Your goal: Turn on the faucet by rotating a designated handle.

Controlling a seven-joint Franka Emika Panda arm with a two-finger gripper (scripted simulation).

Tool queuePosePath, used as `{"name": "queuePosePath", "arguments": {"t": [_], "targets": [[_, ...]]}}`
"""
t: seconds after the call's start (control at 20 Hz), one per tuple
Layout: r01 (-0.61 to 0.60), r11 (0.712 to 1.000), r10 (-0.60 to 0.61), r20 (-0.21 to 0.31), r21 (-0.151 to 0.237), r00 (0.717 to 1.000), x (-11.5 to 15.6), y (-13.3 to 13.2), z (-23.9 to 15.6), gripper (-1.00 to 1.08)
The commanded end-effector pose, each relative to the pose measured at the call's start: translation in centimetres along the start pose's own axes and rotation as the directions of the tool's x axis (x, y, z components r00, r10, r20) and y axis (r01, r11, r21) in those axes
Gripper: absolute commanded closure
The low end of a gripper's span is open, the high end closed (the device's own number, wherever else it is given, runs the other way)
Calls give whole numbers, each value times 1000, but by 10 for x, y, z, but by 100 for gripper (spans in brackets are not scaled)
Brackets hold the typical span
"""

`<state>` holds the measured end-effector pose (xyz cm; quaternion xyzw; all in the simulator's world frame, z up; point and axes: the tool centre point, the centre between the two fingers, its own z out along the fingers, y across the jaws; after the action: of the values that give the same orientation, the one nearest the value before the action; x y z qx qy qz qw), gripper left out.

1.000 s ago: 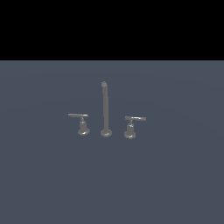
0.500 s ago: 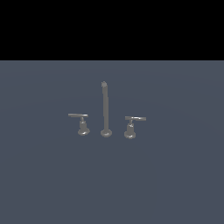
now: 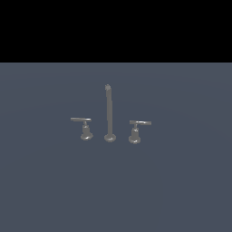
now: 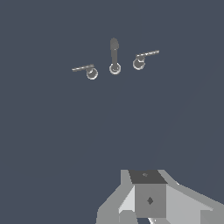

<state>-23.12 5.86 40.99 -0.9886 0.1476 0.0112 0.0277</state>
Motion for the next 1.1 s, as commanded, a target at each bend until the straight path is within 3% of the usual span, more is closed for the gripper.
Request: {"name": "queuePosePath", "arguments": {"t": [0.0, 0.5, 1.05], "targets": [[-55, 999, 55, -2, 0, 998, 3, -11, 13, 108], [-265, 964, 265, -10, 0, 964, 21, -52, 63, 108], [-476, 880, 476, -18, 3, 880, 51, -91, 117, 108]]}}
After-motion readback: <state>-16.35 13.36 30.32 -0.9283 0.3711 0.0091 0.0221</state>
